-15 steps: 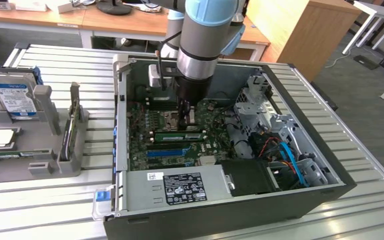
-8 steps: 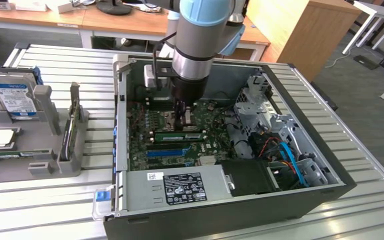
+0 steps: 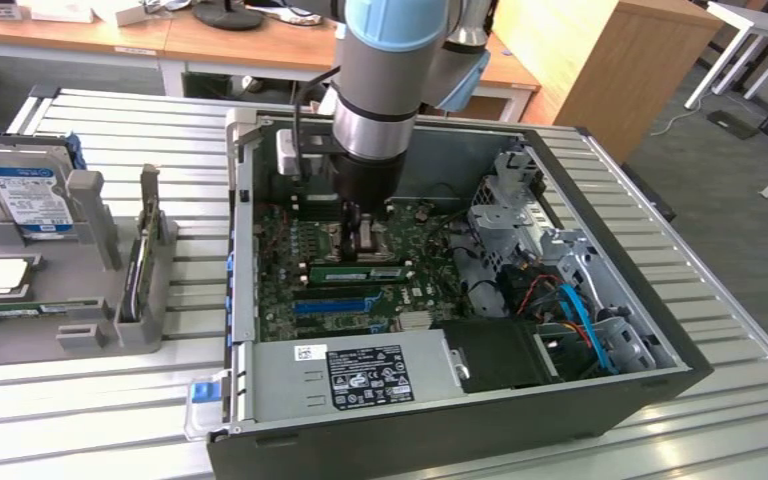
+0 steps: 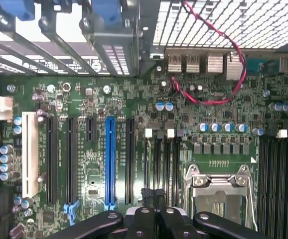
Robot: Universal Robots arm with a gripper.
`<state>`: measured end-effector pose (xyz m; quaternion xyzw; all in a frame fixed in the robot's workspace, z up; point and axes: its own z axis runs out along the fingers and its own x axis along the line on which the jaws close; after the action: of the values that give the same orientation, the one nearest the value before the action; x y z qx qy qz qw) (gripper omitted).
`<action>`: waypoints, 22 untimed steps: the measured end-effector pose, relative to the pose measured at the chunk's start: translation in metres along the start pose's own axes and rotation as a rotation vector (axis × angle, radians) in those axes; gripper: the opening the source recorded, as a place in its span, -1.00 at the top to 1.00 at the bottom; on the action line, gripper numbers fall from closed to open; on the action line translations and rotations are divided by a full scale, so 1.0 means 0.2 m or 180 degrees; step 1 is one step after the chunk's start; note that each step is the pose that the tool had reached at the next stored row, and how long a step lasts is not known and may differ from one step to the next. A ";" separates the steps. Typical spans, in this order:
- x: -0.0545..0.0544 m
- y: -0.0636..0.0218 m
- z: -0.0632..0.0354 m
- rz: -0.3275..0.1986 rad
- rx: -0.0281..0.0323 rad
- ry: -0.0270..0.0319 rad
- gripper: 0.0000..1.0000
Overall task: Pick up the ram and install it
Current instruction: 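Press down the ram until it locks into place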
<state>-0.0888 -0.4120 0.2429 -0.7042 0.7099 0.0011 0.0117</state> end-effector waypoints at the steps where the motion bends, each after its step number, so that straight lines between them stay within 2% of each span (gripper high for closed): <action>1: 0.00 0.003 0.000 0.0001 0.0000 0.0000 0.80; 10: 0.00 0.030 0.001 0.0008 0.0000 0.0000 0.80; 22: 0.00 0.030 0.025 0.0008 0.0000 0.0000 0.80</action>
<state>-0.0947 -0.4116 0.2378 -0.7034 0.7107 0.0011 0.0117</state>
